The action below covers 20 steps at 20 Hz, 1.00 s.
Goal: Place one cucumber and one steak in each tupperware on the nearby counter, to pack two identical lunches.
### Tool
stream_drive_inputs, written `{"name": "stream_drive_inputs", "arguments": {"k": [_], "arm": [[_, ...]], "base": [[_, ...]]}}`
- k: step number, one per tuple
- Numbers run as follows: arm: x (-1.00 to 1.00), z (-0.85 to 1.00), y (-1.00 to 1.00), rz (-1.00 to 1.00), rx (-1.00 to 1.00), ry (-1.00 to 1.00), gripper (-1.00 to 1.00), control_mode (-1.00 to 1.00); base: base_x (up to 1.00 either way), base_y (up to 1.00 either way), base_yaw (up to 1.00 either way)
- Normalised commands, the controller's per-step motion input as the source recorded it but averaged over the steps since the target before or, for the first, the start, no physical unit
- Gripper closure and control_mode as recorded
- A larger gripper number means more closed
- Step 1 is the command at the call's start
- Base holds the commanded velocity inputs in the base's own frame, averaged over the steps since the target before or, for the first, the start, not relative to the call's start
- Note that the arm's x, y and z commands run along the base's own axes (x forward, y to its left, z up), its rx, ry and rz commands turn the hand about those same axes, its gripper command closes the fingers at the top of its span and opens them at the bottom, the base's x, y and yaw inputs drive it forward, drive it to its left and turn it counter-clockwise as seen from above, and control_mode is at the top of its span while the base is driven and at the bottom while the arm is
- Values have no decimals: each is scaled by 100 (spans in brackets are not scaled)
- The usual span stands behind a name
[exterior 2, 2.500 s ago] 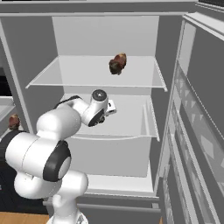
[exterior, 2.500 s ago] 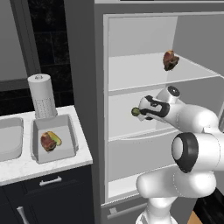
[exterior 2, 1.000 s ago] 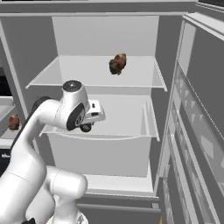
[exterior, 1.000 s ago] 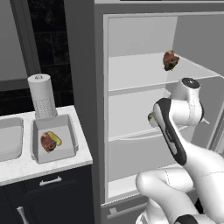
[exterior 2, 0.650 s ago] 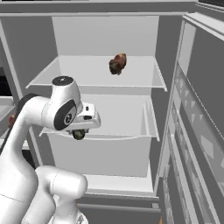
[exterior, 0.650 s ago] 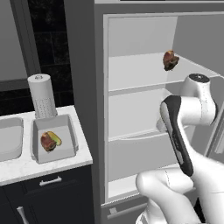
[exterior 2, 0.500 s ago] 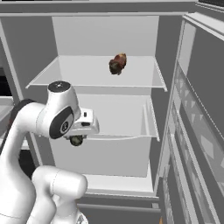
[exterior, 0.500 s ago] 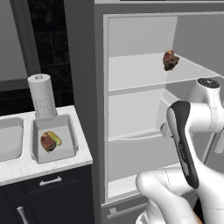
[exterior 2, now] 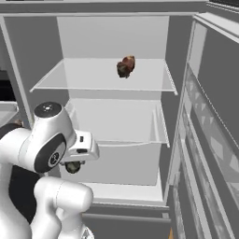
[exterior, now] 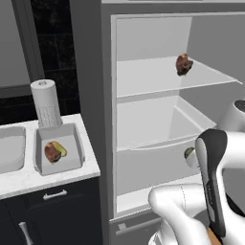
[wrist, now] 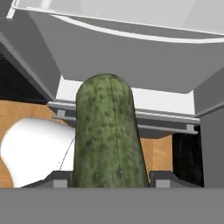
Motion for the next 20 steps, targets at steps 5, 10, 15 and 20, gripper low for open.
{"name": "stream_drive_inputs", "arguments": {"k": [5,10,15,20], "arm": [[0,0,0,0,0,0,100,100],[0,0,0,0,0,0,100,100],[0,0,0,0,0,0,100,100],[0,0,0,0,0,0,100,100]], "base": [[-90,36,0],[-66,94,0],[-43,100,0],[-7,100,0]]}}
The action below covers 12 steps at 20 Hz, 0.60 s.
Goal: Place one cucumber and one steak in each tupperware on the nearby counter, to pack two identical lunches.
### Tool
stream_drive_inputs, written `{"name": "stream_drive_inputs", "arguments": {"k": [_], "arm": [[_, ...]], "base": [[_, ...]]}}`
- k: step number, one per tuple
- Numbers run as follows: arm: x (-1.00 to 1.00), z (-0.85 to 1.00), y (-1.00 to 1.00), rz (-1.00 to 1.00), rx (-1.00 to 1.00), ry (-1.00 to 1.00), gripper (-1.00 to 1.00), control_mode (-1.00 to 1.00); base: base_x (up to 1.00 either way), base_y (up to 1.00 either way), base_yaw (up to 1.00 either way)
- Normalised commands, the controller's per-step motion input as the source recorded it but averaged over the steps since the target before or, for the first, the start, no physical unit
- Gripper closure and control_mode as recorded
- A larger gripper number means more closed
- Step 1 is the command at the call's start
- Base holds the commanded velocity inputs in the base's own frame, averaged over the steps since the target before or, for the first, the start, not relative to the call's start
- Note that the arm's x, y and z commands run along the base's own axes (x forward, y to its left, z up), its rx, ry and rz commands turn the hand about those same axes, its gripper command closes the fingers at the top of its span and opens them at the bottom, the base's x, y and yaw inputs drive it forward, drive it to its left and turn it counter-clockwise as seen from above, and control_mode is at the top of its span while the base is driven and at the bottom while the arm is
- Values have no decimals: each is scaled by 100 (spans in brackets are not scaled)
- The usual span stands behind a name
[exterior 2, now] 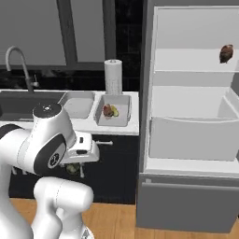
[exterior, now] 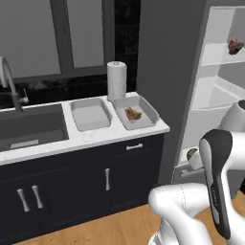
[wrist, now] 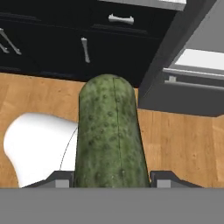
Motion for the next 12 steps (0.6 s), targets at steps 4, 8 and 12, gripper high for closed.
{"name": "stream_drive_inputs", "arguments": {"k": [4,8,12], "arm": [[0,0,0,0,0,0,100,100],[0,0,0,0,0,0,100,100],[0,0,0,0,0,0,100,100]], "base": [[53,100,-4],[98,87,-5],[95,15,-2]]}}
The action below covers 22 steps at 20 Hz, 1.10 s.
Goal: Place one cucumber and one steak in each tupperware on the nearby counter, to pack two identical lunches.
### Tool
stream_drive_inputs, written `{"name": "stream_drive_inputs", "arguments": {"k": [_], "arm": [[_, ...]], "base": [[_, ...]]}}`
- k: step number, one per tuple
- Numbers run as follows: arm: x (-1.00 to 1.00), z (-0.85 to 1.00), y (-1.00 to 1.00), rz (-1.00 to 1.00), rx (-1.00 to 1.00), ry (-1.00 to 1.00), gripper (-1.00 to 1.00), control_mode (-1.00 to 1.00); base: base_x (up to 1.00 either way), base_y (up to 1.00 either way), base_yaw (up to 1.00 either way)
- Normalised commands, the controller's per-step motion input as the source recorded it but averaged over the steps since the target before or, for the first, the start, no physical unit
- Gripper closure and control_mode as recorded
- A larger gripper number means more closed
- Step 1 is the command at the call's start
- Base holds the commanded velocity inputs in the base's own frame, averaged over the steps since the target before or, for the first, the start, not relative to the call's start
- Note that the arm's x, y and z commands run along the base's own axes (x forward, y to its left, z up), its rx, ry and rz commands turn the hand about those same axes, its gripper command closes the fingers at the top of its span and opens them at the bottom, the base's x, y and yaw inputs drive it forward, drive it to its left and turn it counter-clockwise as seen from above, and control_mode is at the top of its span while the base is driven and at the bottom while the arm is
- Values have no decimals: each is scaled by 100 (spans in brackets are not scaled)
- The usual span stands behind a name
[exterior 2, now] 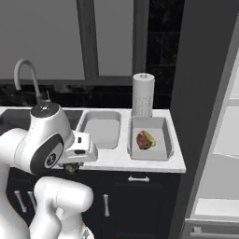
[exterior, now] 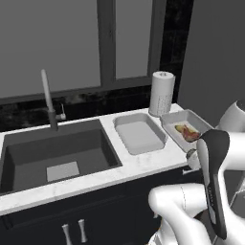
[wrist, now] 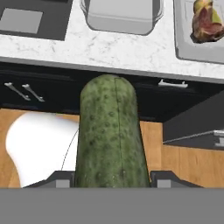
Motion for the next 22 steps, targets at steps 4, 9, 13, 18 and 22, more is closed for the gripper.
{"name": "stream_drive_inputs", "arguments": {"k": [4,9,13,18,22], "arm": [[0,0,0,0,0,0,100,100],[35,0,22,0,-3,0,100,-100],[99,0,75,0,-7,0,100,-100],[100,-11,76,0,-6,1,100,-100],[100,-20,41,-4,-4,11,100,-100]], "base": [[56,21,-4],[36,21,-3],[0,0,0],[0,0,0],[0,0,0]]}}
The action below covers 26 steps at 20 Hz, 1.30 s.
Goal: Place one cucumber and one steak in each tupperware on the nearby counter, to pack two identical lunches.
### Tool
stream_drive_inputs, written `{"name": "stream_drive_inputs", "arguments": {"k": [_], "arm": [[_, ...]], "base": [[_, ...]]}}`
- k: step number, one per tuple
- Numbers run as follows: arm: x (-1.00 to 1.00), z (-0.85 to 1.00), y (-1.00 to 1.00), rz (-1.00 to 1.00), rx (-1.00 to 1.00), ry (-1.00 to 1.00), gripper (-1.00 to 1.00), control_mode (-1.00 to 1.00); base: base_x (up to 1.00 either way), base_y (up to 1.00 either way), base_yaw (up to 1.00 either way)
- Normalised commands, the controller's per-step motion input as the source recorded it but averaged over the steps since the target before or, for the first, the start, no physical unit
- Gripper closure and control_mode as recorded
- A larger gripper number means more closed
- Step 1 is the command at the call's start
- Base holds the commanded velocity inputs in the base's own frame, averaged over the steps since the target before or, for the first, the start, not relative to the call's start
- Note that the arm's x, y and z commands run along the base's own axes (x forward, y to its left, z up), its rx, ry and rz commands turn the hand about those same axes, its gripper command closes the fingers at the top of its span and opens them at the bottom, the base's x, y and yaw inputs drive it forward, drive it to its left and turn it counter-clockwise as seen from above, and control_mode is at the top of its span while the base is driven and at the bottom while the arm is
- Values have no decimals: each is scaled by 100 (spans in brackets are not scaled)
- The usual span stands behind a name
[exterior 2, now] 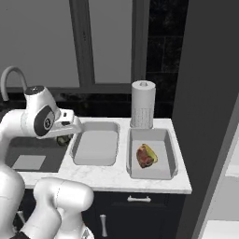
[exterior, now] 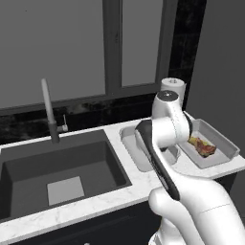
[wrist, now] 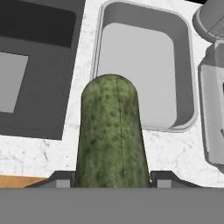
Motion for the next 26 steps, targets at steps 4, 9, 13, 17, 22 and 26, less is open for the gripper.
{"name": "stream_drive_inputs", "arguments": {"k": [4,9,13,17,22,26], "arm": [[100,-14,21,-5,-2,17,100,-100],[100,-18,-5,-8,-1,27,100,-100],[100,-62,-37,-5,0,19,100,-100],[68,-70,-15,0,6,-3,100,-100],[50,-35,3,0,10,-17,100,-100],[8,-47,0,0,6,-19,100,-100]], "base": [[0,0,0],[0,0,0],[0,0,0],[0,0,0],[0,0,0],[0,0,0]]}}
